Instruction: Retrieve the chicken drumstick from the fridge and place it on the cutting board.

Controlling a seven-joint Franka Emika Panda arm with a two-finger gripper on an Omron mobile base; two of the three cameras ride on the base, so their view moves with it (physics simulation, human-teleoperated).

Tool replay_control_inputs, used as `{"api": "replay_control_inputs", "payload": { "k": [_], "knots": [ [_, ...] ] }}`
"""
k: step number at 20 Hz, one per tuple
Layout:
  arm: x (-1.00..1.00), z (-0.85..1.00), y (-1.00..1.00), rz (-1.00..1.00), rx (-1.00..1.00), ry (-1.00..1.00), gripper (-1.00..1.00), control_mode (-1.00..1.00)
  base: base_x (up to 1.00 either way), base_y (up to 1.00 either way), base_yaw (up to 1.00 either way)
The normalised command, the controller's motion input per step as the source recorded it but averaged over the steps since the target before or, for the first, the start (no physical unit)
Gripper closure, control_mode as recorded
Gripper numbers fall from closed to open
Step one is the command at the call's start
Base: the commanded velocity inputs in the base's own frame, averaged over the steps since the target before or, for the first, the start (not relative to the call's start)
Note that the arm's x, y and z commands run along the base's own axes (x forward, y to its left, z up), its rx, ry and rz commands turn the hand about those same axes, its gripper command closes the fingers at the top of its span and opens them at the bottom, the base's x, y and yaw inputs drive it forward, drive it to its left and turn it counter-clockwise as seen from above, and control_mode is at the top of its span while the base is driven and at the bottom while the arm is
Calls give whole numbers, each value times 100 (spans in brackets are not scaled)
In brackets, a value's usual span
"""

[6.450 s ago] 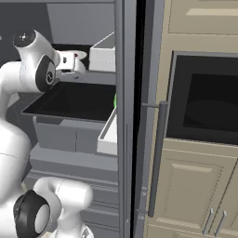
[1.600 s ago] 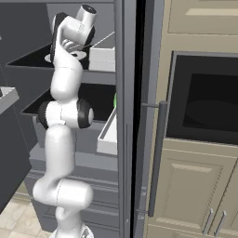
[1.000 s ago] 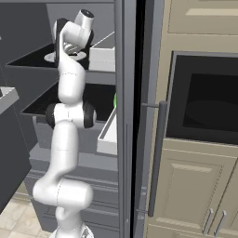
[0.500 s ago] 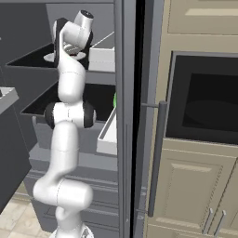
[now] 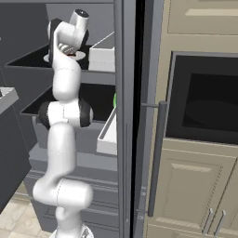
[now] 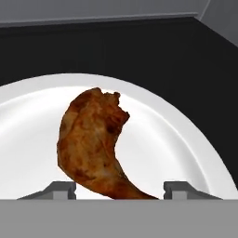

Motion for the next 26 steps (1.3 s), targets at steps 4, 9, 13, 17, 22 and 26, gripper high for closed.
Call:
{"api": "replay_control_inputs", "payload": {
  "k": [4, 9, 13, 17, 22, 26],
  "knots": [
    [-1, -10, 11, 1, 0, 4, 100, -100, 0, 0, 0],
    [-3, -10, 8, 0, 0, 4, 100, -100, 0, 0, 0],
    [0, 0, -20, -22, -2, 0, 100, -100, 0, 0, 0],
    [0, 0, -29, -36, -2, 0, 100, -100, 0, 0, 0],
    [-2, 0, -9, -31, -1, 0, 100, -100, 0, 0, 0],
    [-16, 2, -6, -31, 0, 0, 100, -100, 0, 0, 0]
  ]
}}
